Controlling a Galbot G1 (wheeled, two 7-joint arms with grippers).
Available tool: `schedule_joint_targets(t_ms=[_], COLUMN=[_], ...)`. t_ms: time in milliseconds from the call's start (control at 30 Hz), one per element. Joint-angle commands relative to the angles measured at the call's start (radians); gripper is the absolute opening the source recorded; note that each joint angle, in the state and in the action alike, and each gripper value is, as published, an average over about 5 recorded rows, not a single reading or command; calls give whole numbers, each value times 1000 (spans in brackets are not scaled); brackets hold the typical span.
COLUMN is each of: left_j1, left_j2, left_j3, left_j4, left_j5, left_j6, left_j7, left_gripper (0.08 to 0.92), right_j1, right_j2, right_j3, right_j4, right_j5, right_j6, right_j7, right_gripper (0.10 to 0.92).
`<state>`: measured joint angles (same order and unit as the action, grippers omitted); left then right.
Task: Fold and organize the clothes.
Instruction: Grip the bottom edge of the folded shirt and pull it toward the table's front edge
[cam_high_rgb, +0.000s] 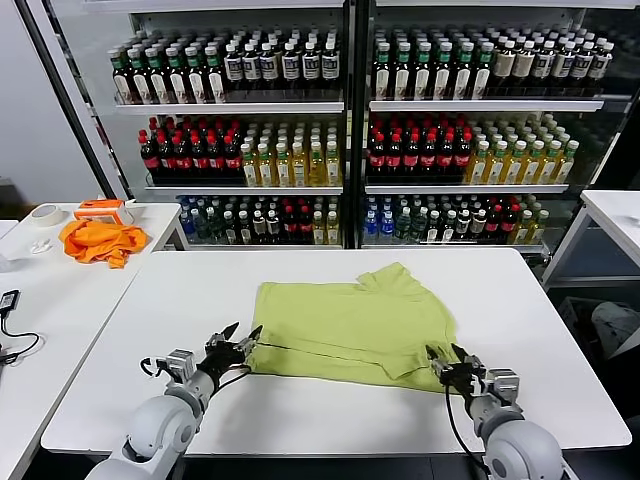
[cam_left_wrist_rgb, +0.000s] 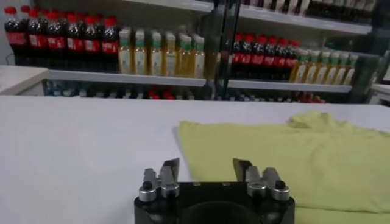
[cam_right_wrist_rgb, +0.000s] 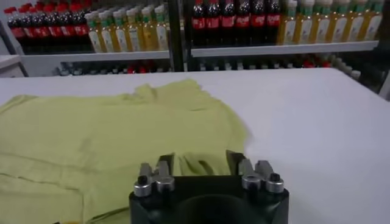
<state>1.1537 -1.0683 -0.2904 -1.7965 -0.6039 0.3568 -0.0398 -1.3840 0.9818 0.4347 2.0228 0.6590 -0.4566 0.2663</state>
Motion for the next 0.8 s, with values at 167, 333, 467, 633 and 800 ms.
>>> schedule_joint_targets(t_ms=[167,333,467,633,800], left_j1=[93,97,87,96,99], left_j2=[0,-5,-14,-18,-27], left_j3=[9,9,12,13,13], left_j4=[-99,-91,-82,-84,-76], left_j5=[26,27,25,25,26], left_j6=[177,166,163,162,155], left_j7=[-79,-86,-103,-100,-91], left_gripper=[790,821,822,778,645], right_j1=[-76,-86,-87,-93,-94], right_j2=[7,15,25,27,30], right_j3=[48,38,23,12,11], right_j4=[-4,-3,0,-4,-7], right_j5=[-52,-55,-57,-41,-37], right_j6=[9,3,-4,-15,-14], right_j7=[2,13,28,31,28], right_gripper=[820,823,807,681,534])
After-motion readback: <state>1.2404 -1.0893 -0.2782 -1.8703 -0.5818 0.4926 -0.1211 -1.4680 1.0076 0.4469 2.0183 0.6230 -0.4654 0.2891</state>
